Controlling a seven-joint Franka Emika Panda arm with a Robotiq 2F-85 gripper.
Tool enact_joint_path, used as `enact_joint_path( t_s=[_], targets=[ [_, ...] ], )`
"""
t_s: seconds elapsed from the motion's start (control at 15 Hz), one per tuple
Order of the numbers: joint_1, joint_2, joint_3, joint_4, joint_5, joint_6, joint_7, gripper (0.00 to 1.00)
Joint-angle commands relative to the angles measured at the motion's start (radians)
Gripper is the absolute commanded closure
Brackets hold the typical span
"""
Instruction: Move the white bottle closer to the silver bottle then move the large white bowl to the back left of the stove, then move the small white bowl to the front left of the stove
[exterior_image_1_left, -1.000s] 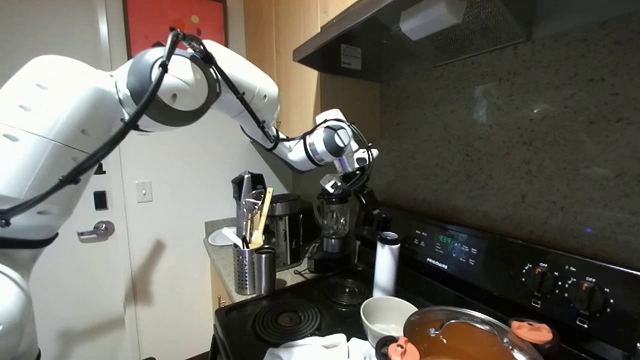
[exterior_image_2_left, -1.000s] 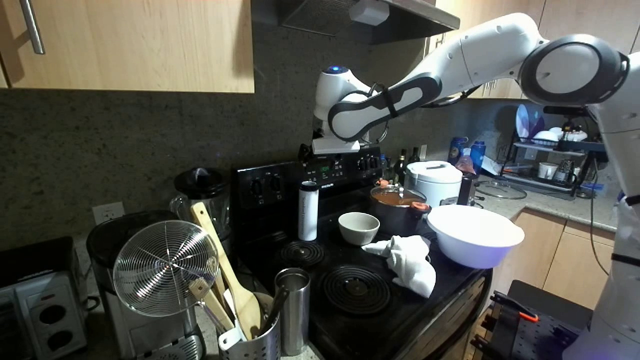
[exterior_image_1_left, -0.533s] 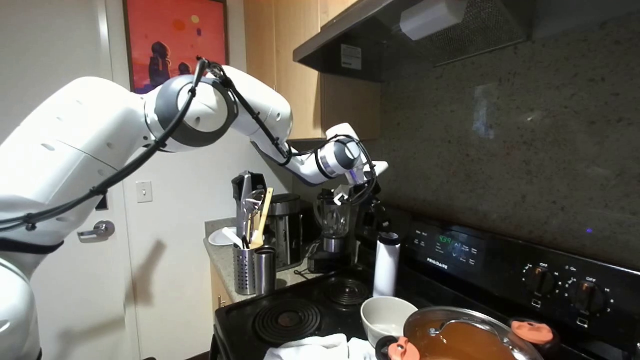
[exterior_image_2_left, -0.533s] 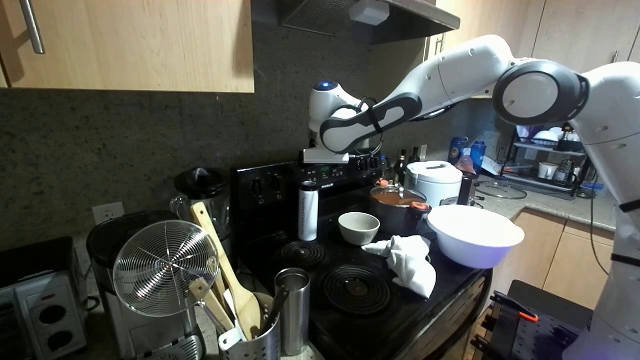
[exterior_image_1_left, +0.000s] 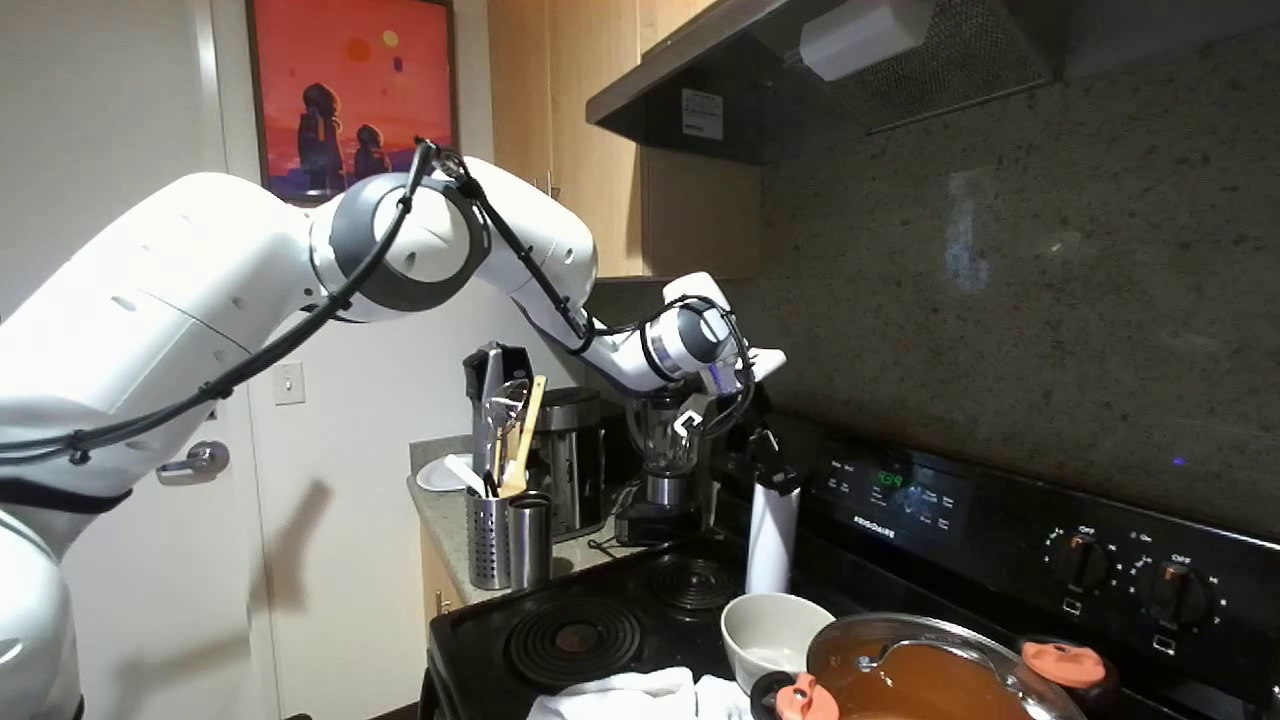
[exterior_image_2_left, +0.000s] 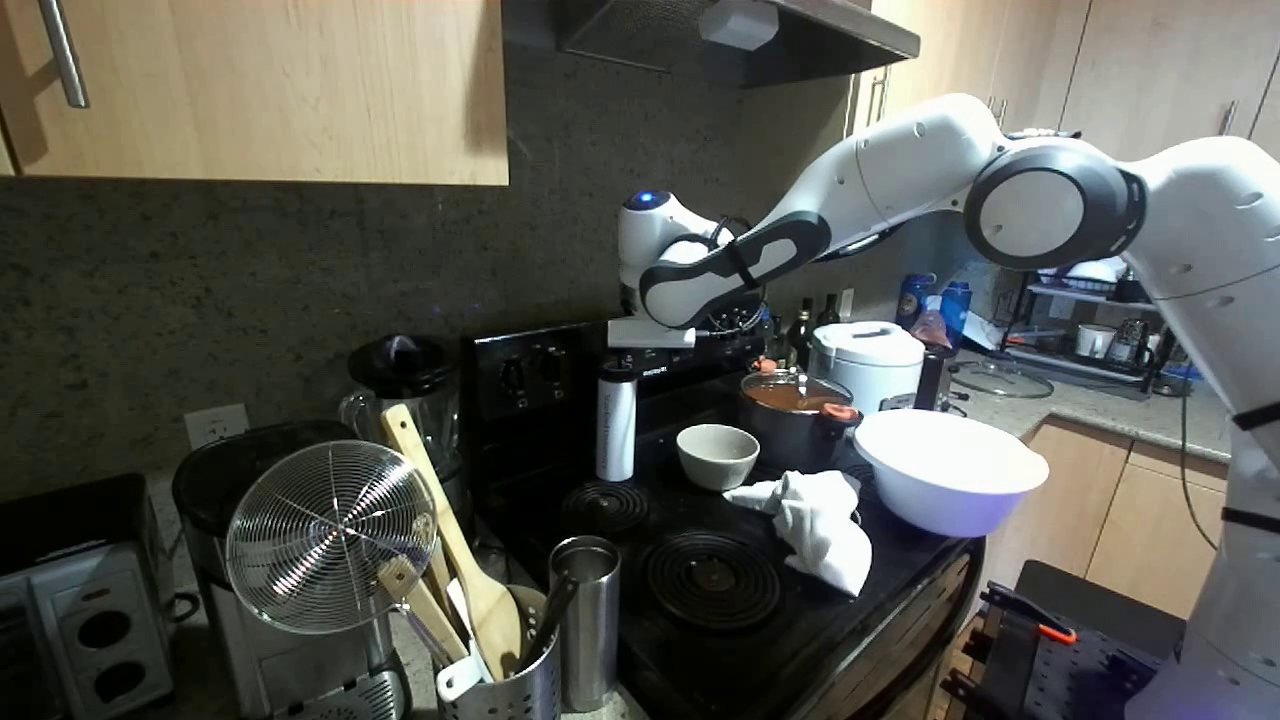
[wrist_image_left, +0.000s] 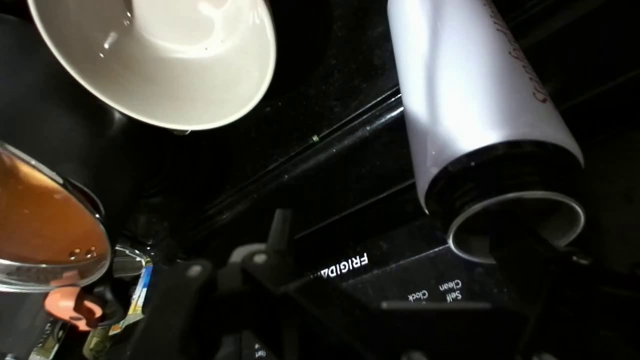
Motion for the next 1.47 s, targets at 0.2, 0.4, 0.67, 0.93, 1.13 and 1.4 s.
enact_joint_path(
  t_s=[0.2,0.4,0.67,0.93,1.13,1.4],
  targets=[
    [0.026,0.014,-0.017,-0.005,-0.035,-0.015,0.065,0.0],
    [0.029,0.017,-0.017,-0.01,-0.037,-0.015,0.075,0.28],
    [0.03,0.013,-0.016,-0.012,-0.035,-0.016,0.079,0.58],
    [0.035,0.006,-0.015,-0.019,-0.037,-0.014,0.078,0.88],
    [0.038,-0.001,-0.016,-0.033,-0.038,-0.017,0.084,0.97],
    [0.051,-0.037,-0.016,-0.064,-0.045,-0.019,0.09,0.94]
  ],
)
